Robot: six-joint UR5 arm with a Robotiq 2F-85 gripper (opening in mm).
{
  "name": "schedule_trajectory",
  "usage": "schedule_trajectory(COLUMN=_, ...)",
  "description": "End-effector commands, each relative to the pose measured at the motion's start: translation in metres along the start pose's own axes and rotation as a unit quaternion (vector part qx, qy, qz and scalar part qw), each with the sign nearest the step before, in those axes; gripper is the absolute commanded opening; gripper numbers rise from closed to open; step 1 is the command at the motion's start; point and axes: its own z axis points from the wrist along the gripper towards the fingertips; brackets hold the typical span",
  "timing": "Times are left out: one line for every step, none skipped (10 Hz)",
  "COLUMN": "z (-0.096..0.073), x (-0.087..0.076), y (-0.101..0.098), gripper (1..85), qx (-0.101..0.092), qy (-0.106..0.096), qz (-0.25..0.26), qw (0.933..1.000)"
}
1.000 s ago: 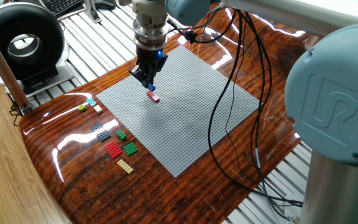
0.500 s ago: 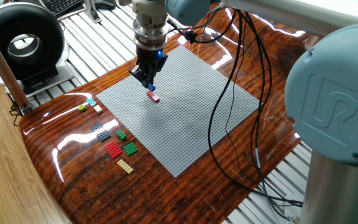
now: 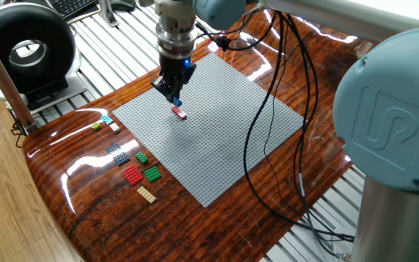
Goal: Build with small Lego blocks
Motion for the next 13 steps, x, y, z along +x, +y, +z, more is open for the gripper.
schedule_trajectory(z=0.004, x=0.005, y=-0.003, gripper=1.3, qx=-0.005, qy=0.001, qz=0.015, qw=0.9999)
schedule_trajectory(z=0.007, x=0.006, y=0.000, gripper=1.3, qx=-0.010, qy=0.000, qz=0.022, qw=0.9997)
schedule_trajectory(z=0.009, x=0.007, y=0.001, gripper=1.3, qx=-0.010, qy=0.000, qz=0.024, qw=0.9997)
schedule_trajectory(z=0.010, x=0.007, y=0.002, gripper=1.3, qx=-0.009, qy=0.000, qz=0.026, qw=0.9996)
schedule_trajectory(z=0.010, x=0.008, y=0.002, gripper=1.3, qx=-0.009, qy=0.001, qz=0.027, qw=0.9996)
schedule_trajectory(z=0.011, x=0.010, y=0.002, gripper=1.3, qx=-0.009, qy=0.001, qz=0.026, qw=0.9996)
schedule_trajectory(z=0.013, x=0.010, y=0.003, gripper=1.3, qx=-0.010, qy=-0.001, qz=0.026, qw=0.9996)
schedule_trajectory(z=0.015, x=0.010, y=0.004, gripper=1.3, qx=-0.010, qy=-0.002, qz=0.026, qw=0.9996)
schedule_trajectory(z=0.016, x=0.010, y=0.004, gripper=1.3, qx=-0.009, qy=-0.003, qz=0.026, qw=0.9996)
schedule_trajectory(z=0.016, x=0.010, y=0.004, gripper=1.3, qx=-0.009, qy=-0.003, qz=0.026, qw=0.9996)
schedule_trajectory(z=0.016, x=0.010, y=0.005, gripper=1.3, qx=-0.009, qy=-0.003, qz=0.026, qw=0.9996)
schedule_trajectory(z=0.016, x=0.010, y=0.004, gripper=1.3, qx=-0.008, qy=-0.003, qz=0.025, qw=0.9997)
schedule_trajectory(z=0.016, x=0.010, y=0.005, gripper=1.3, qx=-0.008, qy=-0.002, qz=0.024, qw=0.9997)
